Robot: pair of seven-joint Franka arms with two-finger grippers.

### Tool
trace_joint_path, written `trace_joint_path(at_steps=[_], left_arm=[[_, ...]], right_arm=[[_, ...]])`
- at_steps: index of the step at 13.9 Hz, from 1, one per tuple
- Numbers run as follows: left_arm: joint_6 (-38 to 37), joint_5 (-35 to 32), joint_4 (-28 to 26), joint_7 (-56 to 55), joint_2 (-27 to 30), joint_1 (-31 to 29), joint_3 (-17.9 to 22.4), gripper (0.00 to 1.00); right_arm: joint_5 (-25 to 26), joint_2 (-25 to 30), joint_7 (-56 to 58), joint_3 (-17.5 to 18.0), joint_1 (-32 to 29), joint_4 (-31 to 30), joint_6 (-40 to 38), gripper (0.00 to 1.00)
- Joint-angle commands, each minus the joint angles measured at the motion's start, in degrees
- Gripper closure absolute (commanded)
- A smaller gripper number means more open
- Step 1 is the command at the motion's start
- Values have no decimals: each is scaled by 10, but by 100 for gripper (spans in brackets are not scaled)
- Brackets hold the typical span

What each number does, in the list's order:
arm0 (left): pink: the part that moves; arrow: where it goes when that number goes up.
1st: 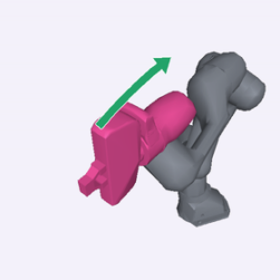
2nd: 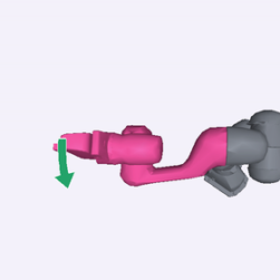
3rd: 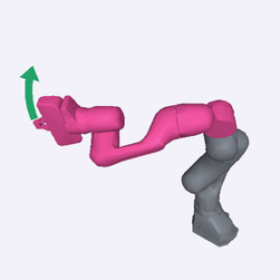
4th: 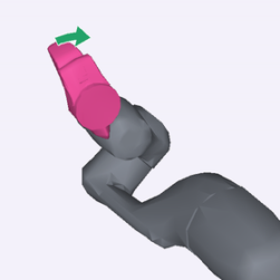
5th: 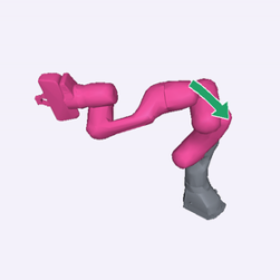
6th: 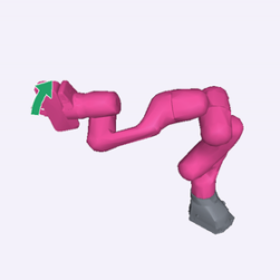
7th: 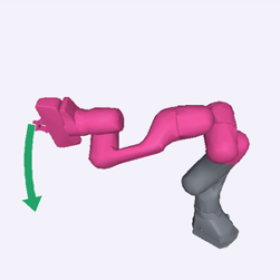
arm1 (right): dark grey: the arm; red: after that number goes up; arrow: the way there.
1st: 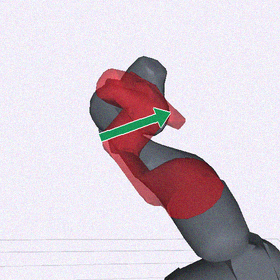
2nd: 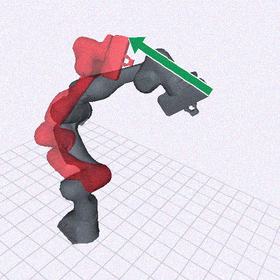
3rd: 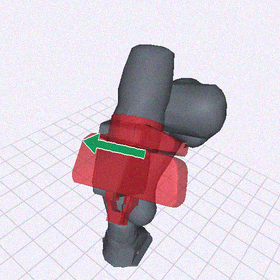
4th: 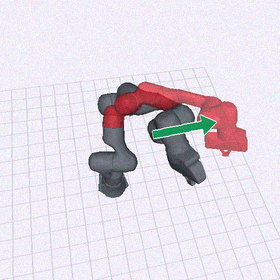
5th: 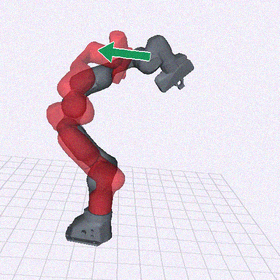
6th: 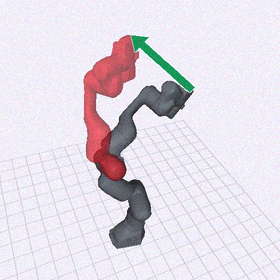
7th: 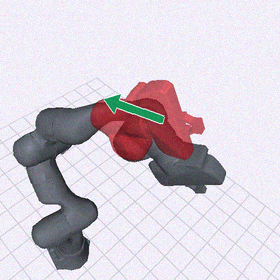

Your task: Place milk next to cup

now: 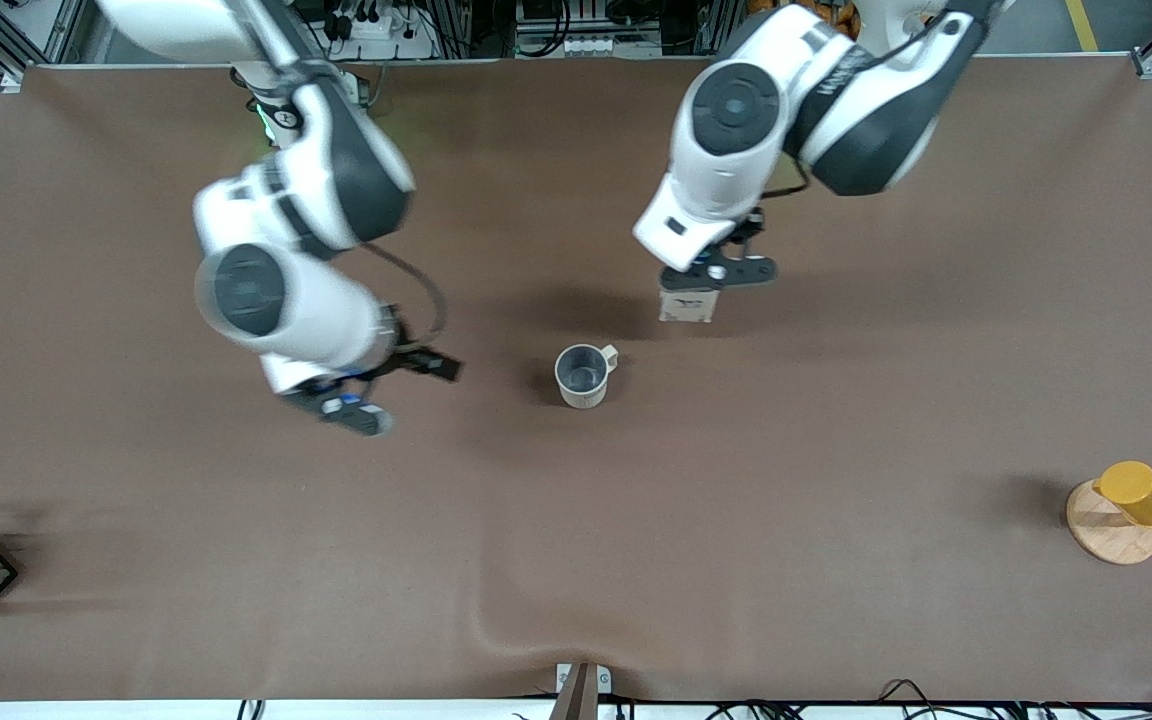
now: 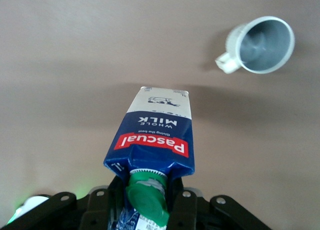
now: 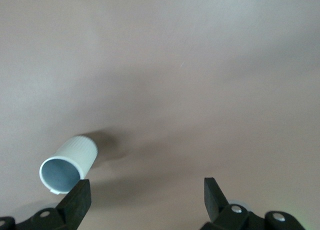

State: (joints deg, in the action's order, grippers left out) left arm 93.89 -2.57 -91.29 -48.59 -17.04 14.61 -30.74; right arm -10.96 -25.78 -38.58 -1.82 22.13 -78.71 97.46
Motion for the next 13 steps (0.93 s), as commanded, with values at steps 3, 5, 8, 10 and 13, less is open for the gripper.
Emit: trace_joint_path(at_steps=[3, 5, 8, 10, 13], left_arm=[[-11, 1, 73, -91, -85, 62, 2, 66], [-6, -1, 102, -119, -126, 81, 4, 66], [5, -2, 147, -121, -177, 91, 8, 66], [37, -2, 150, -115, -189, 121, 44, 66], [53, -2, 168, -95, -201, 193, 138, 66]], right_arm=[[9, 35, 202, 11, -112, -13, -46, 0], [19, 41, 249, 11, -147, -14, -58, 0], [41, 44, 385, 11, -194, -14, -65, 0], [39, 55, 428, 12, -228, -20, -62, 0], [64, 91, 477, 13, -248, -46, -32, 0]])
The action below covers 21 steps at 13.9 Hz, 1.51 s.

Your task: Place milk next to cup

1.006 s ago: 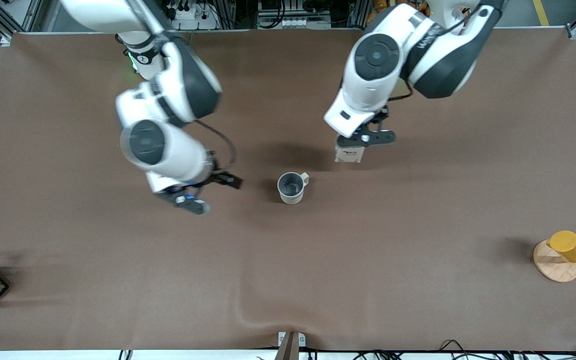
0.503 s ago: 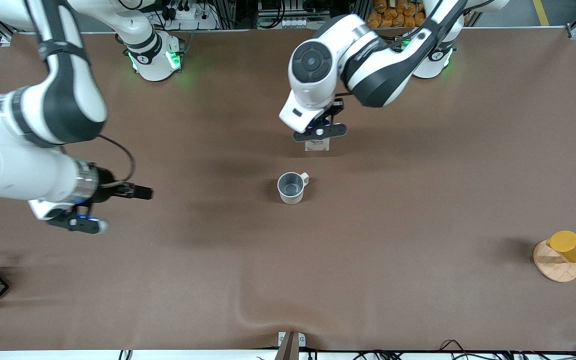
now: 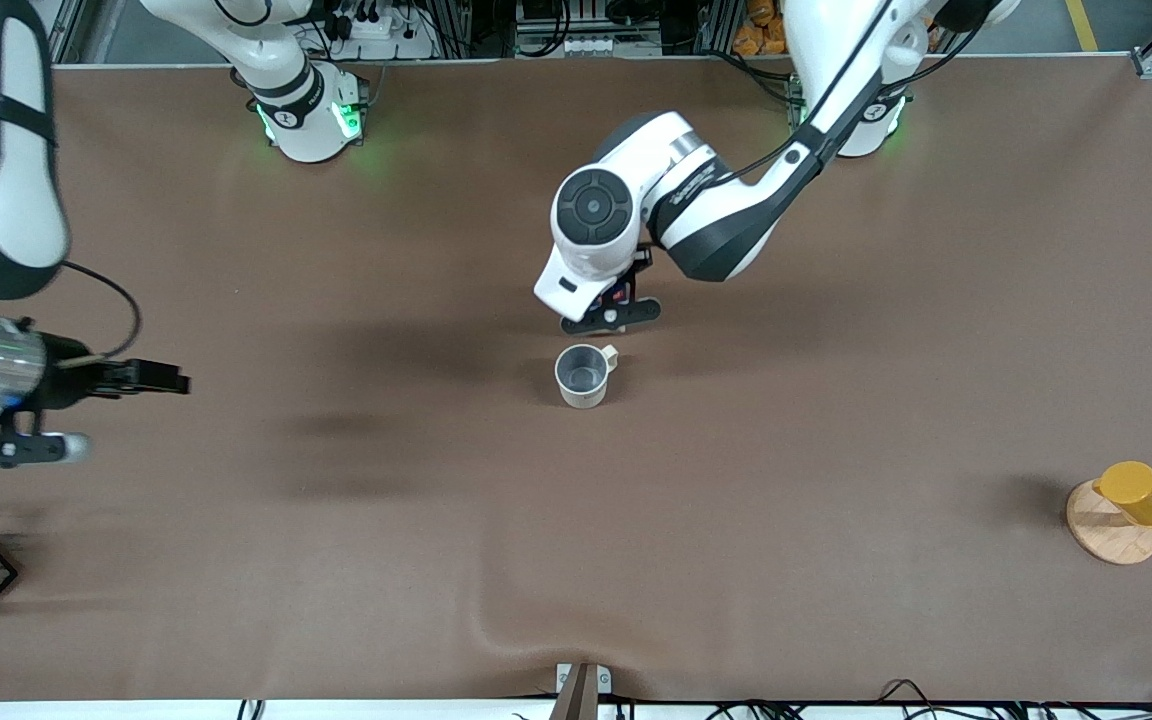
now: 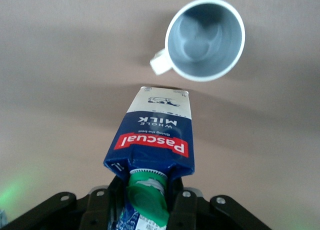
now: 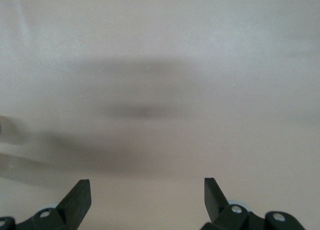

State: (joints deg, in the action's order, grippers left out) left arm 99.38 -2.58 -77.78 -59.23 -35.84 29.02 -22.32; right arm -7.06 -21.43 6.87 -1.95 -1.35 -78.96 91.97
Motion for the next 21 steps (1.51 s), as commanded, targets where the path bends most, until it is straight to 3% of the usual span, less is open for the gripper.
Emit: trace_joint_path(at_steps=[1, 5, 7, 14, 17, 18, 19, 20, 21], left_arm=[[2, -1, 35, 21, -16, 54, 65, 67], [26, -1, 35, 30, -20, 53, 66, 67], [30, -1, 35, 31, -27, 60, 65, 67], [33, 4, 34, 72, -27, 60, 59, 66], [31, 6, 34, 94, -27, 58, 57, 63], [31, 6, 34, 94, -27, 57, 58, 60], [32, 6, 34, 95, -28, 55, 58, 48], [34, 6, 34, 96, -31, 53, 58, 32], [36, 6, 34, 96, -31, 53, 61, 0]], right_arm=[[27, 61, 25, 14, -24, -62, 45, 0], [28, 144, 109, 17, -32, -126, 55, 0], [31, 148, 169, 17, -35, -131, 65, 0], [35, 213, 107, 16, -31, -152, 41, 0], [38, 215, 110, 15, -30, -150, 43, 0], [41, 216, 109, 13, -29, -151, 41, 0], [42, 219, 110, 11, -21, -151, 40, 0], [49, 221, 110, -1, -3, -150, 41, 0], [56, 226, 109, -16, 20, -150, 40, 0]])
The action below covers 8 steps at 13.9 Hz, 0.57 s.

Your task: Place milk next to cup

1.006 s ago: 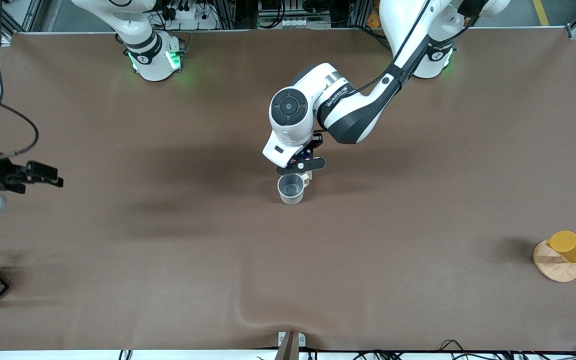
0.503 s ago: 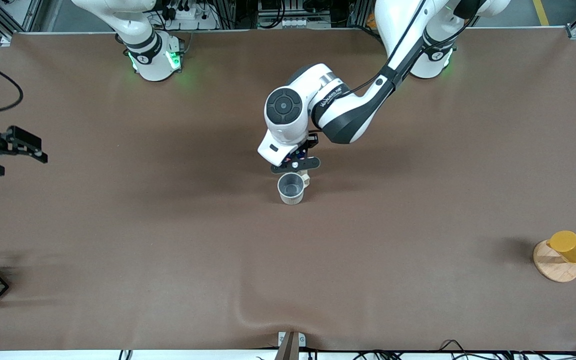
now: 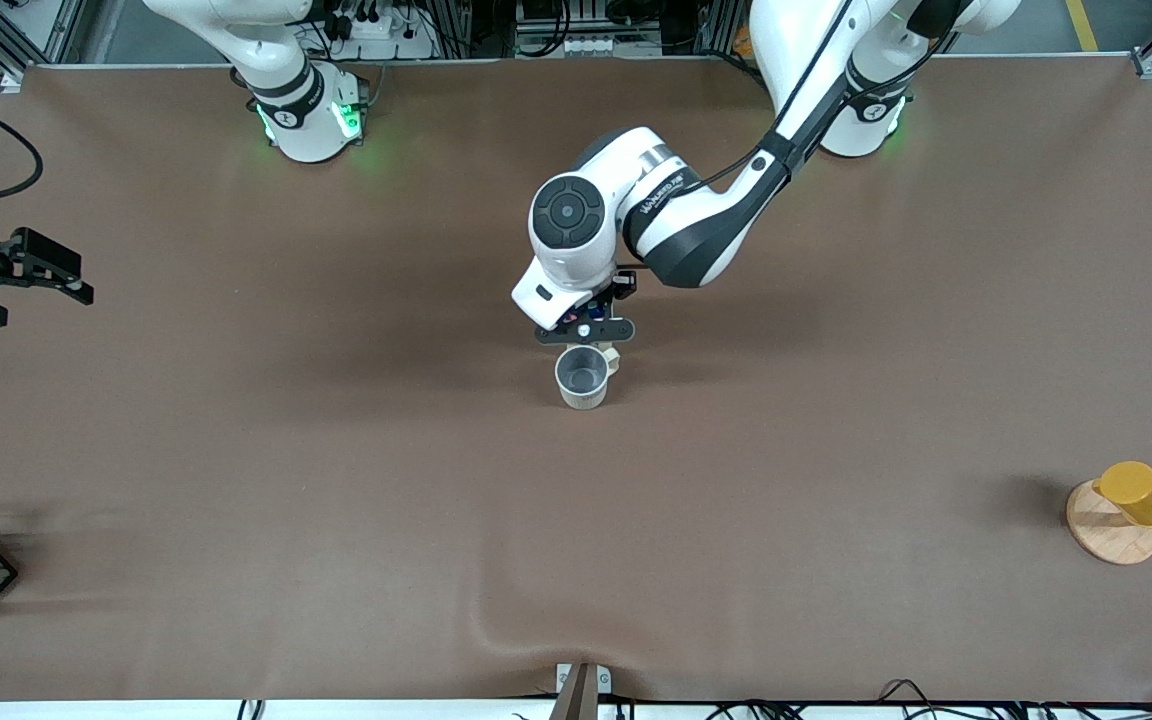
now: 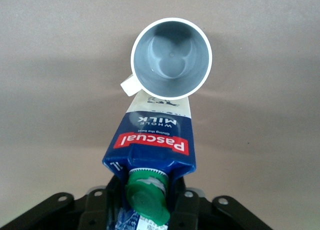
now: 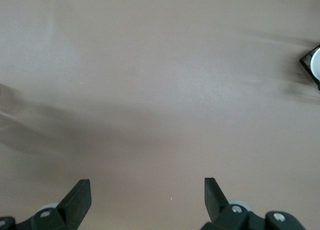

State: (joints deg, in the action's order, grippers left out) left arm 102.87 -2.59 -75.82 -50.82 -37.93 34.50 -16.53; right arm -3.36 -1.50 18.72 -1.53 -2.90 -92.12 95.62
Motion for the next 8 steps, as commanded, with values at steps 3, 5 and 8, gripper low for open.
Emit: trace_joint_path(at_steps=[3, 5, 8], left_arm=[[-3, 7, 15, 7, 6, -4, -1, 0], [-7, 35, 15, -3, 31, -8, 4, 0], [-34, 34, 15, -4, 100, -37, 5, 0]], right_arm=[[27, 27, -8, -20, 36, -17, 25, 0], [27, 21, -4, -20, 33, -11, 26, 0], [59, 14, -11, -16, 39, 3, 27, 0]])
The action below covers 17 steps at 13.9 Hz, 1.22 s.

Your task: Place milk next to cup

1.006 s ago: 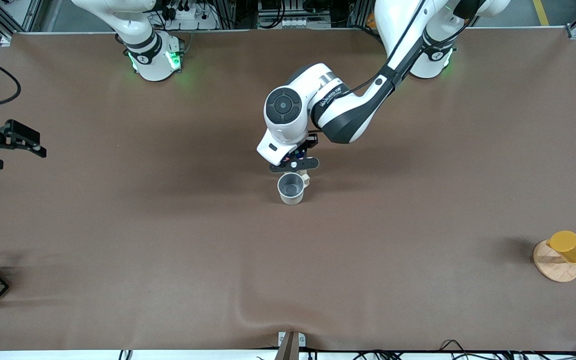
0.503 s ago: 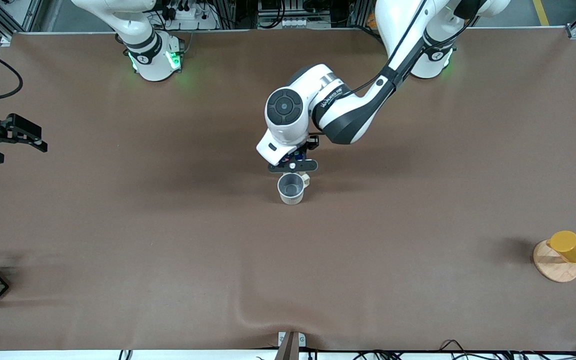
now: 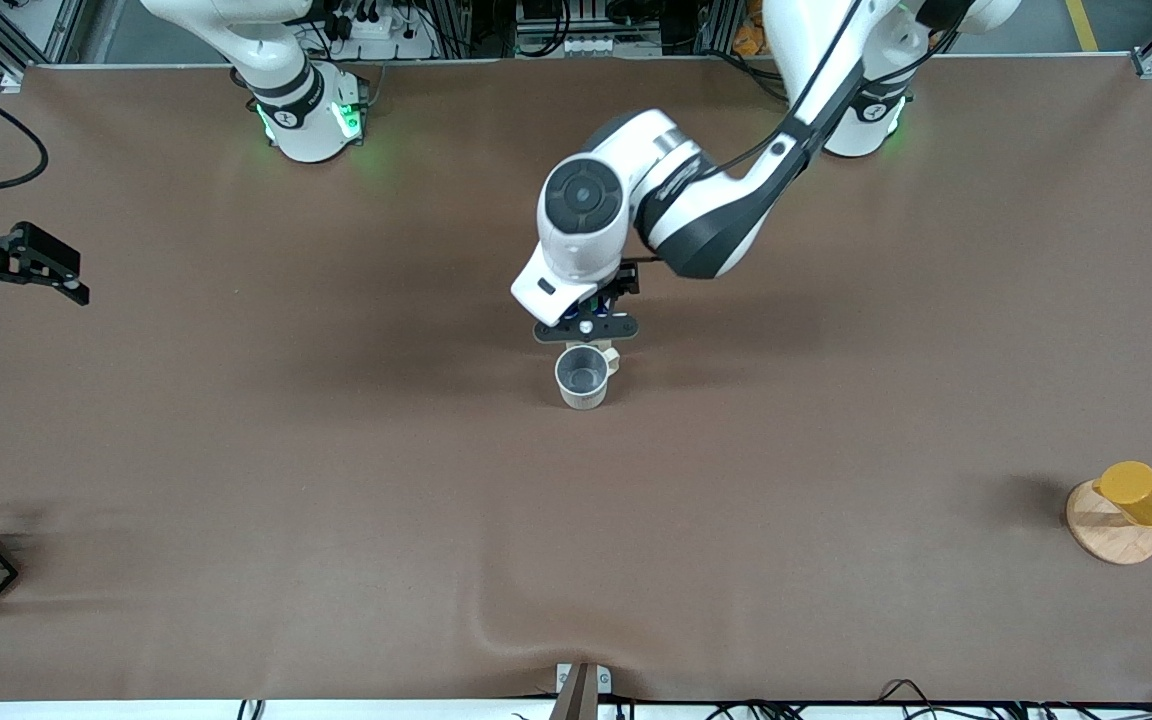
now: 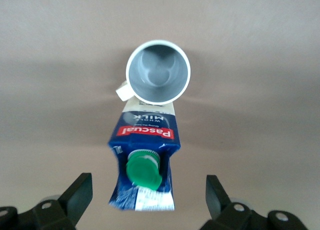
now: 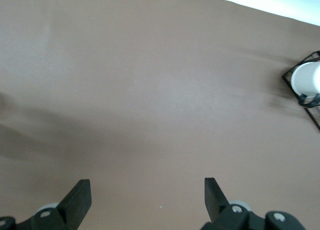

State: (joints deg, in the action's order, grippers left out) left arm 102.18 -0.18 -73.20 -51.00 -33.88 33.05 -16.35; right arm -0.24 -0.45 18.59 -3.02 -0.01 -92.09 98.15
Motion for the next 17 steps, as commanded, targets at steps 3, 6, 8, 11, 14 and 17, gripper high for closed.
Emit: trace_joint_path(at_steps=[3, 6, 8, 11, 14, 17], left_arm=[[-51, 5, -13, 25, 130, -98, 8, 0], [-82, -8, -20, 97, 190, -181, 6, 0], [-116, -8, -19, 172, 201, -234, 6, 0], [-157, -8, -20, 227, 212, -298, 5, 0], [-193, -29, -22, 255, 229, -303, 5, 0], [-211, -38, -23, 274, 246, -318, 5, 0]], right_arm=[[28, 1, -11, -1, 11, 13, 1, 0], [24, 1, -14, -2, 8, 12, -1, 0], [23, 1, -25, -2, 8, 10, -6, 0], [28, 3, -124, -1, 25, 11, -17, 0], [30, 4, -125, -1, 31, 12, -17, 0], [31, 4, -125, -2, 30, 12, -17, 0]])
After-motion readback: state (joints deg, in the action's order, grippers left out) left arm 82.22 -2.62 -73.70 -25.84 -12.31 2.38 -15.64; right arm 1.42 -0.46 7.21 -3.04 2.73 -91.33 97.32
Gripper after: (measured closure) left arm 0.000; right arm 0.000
